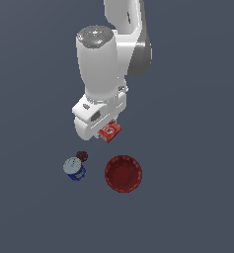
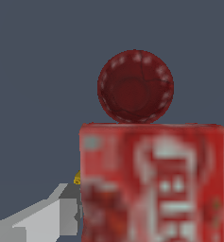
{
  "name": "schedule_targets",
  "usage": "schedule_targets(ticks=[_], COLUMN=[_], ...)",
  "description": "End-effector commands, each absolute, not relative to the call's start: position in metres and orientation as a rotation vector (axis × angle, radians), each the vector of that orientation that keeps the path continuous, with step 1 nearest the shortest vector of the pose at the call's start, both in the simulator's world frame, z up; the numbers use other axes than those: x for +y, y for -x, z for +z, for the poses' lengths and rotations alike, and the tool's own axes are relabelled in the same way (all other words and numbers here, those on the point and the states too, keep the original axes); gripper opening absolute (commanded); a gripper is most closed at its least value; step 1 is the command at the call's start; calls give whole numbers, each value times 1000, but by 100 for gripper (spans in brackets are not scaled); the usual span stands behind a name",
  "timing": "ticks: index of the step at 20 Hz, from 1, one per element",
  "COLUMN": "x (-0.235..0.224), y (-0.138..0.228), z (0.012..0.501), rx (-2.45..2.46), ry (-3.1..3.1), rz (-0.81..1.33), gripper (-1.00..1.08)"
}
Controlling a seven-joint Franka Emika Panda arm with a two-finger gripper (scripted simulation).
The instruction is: Pick up a designated object from a clutter of objects.
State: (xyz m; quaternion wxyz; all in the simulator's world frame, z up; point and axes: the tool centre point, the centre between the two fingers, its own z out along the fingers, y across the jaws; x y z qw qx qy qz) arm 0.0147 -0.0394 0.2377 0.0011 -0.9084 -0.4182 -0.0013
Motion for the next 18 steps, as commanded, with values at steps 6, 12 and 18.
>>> schedule_targets(ticks=[6, 12, 18], x=[-74, -97, -113], y=[-46, -68, -83], z=[292, 327, 351], rx=[-1313, -1313, -1313], ry=[2852, 2853, 2854], rz=[-1, -1, 0], gripper=[-100, -100, -100])
